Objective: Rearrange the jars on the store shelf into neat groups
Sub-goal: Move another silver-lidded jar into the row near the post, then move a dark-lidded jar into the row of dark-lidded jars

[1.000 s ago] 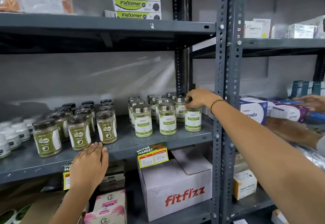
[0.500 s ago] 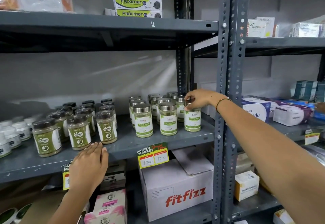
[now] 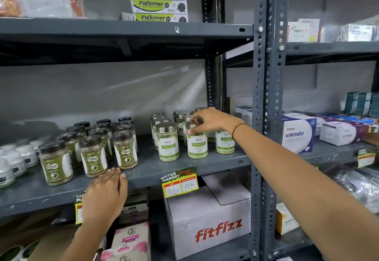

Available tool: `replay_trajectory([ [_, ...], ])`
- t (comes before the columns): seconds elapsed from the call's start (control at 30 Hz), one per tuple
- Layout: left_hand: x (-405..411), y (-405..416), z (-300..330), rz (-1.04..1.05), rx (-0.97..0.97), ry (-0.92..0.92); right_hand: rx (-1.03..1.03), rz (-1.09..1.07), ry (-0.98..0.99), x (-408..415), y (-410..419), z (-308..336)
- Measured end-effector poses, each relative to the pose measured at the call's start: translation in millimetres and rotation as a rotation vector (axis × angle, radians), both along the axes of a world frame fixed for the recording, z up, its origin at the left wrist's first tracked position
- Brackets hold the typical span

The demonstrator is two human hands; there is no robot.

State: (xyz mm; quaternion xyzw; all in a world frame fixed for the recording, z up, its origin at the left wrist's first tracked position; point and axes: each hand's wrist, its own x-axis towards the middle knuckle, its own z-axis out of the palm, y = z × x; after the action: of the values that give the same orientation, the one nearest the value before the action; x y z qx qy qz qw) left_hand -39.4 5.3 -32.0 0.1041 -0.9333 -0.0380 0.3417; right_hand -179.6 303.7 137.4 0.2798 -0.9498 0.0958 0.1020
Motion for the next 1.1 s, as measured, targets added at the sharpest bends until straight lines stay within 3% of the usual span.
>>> replay_trajectory([
  [0.6, 2, 0, -1, 0.002, 0.013, 0.024, -0.072, 0.022, -0.047, -4, 0, 1],
  [0.7, 2, 2, 1, 0.011, 0.017, 0.015, -0.092, 0.037, 0.024, 2, -8, 6],
  [0.9, 2, 3, 3, 0.020, 0.003, 0.005, -0.274, 0.205, 0.199, 21, -64, 14],
  [1.1, 0, 1, 2, 0.021, -0.017, 0.012, -0.120, 0.345, 0.136, 33, -141, 1],
])
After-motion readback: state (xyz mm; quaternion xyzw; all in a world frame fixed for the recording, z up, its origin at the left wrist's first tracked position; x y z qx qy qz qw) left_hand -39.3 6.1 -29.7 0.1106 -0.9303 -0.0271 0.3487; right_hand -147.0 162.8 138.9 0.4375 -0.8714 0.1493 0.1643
